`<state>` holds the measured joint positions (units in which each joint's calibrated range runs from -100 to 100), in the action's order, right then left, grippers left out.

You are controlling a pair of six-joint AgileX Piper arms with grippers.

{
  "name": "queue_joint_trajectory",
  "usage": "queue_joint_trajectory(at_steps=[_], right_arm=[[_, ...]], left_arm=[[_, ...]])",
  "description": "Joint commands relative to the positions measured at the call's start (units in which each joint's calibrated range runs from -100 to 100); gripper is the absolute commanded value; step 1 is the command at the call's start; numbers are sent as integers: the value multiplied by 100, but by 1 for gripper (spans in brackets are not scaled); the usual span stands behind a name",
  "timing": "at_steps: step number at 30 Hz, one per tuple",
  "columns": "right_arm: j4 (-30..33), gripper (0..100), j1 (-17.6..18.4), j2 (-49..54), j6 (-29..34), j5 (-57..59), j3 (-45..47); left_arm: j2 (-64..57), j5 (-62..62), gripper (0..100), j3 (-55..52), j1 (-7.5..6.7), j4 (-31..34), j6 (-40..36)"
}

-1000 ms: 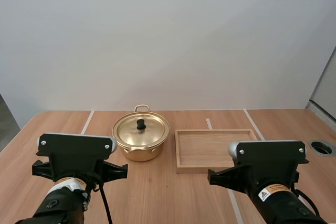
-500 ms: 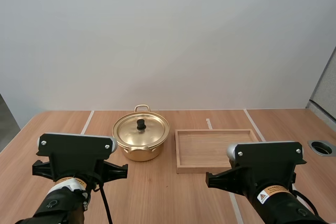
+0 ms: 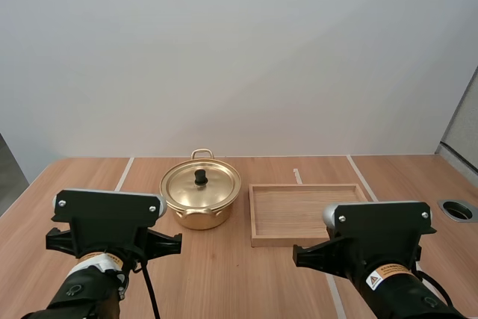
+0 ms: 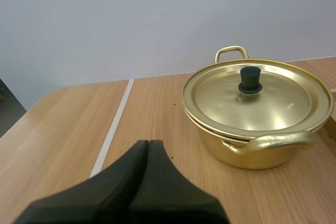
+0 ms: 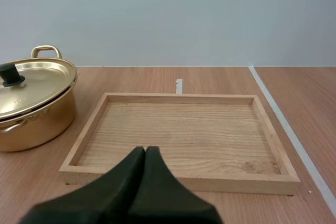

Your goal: Open the pot, put the pineapple inside, and close it

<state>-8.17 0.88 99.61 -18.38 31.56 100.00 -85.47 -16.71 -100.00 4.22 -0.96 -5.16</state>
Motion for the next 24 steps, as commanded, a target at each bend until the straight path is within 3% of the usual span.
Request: queue_joint_trajectory(at_steps=[1,17,24], right_arm=[[35,0,9,39,7,-18,0],[35,0,9,39,7,-18,0],[35,0,9,39,7,-18,0]], left_arm=[[-43,132,0,0,-24,-26,-44],[-66,-338,0,0,-24,-307,-1003],[-878,-909,0,0,-24,-307,-975]])
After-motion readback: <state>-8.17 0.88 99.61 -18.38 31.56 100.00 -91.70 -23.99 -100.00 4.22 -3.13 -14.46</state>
